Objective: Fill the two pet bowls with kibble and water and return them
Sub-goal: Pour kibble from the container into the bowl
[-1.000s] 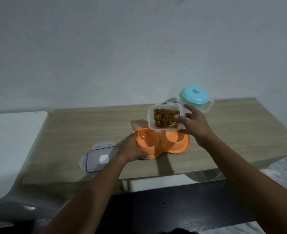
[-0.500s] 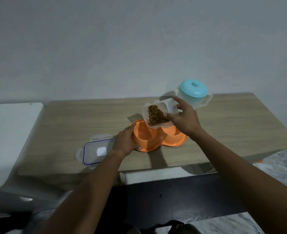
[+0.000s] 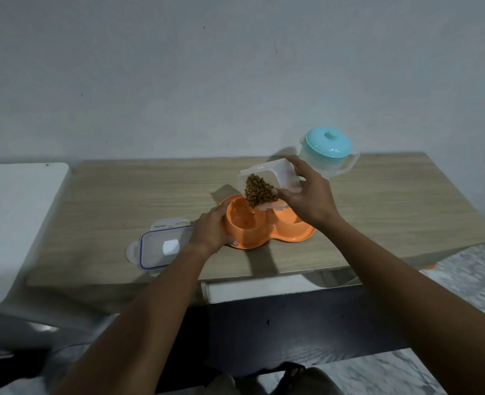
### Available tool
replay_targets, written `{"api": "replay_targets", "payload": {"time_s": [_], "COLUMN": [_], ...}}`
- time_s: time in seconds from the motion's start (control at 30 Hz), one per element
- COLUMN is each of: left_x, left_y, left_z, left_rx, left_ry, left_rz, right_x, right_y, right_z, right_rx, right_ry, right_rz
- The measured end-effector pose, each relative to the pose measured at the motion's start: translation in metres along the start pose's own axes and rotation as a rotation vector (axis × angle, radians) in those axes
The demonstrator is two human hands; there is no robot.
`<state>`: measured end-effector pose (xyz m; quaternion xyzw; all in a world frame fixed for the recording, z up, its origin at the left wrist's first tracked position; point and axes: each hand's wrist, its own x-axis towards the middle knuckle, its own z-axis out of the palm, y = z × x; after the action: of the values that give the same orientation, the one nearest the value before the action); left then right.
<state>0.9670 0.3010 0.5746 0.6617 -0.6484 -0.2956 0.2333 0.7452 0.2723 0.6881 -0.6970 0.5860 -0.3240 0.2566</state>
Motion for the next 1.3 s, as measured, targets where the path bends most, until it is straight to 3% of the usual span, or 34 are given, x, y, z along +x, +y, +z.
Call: {"api": "replay_targets", "payload": {"time_s": [0.73,0.93,1.1,1.3], "left_x": [0.000,-0.001,-0.002,0.010], "left_y": [-0.003,0.000,0.004,0.011], "left_z": [0.000,-0.001,-0.005,-0.003], "left_rx": [-0.021,-0.038,-0.061,-0.095], "left_ry": [0.009,0.003,-0.004,0.062], "left_rz": [0.022,0.024,0.027,-0.101], "right_x": [-0.006,0.002,0.019,0.069], "right_y": [0.005,0.022,0.039,0.047], "right_z": [0.002,0.007,0.007,0.035], "right_rx": [0.067,0.166,0.641,0.714], "right_ry": [0.021,0.034,0.065,0.041], "right_rz": [0.048,0.224,0.553,0.666]}}
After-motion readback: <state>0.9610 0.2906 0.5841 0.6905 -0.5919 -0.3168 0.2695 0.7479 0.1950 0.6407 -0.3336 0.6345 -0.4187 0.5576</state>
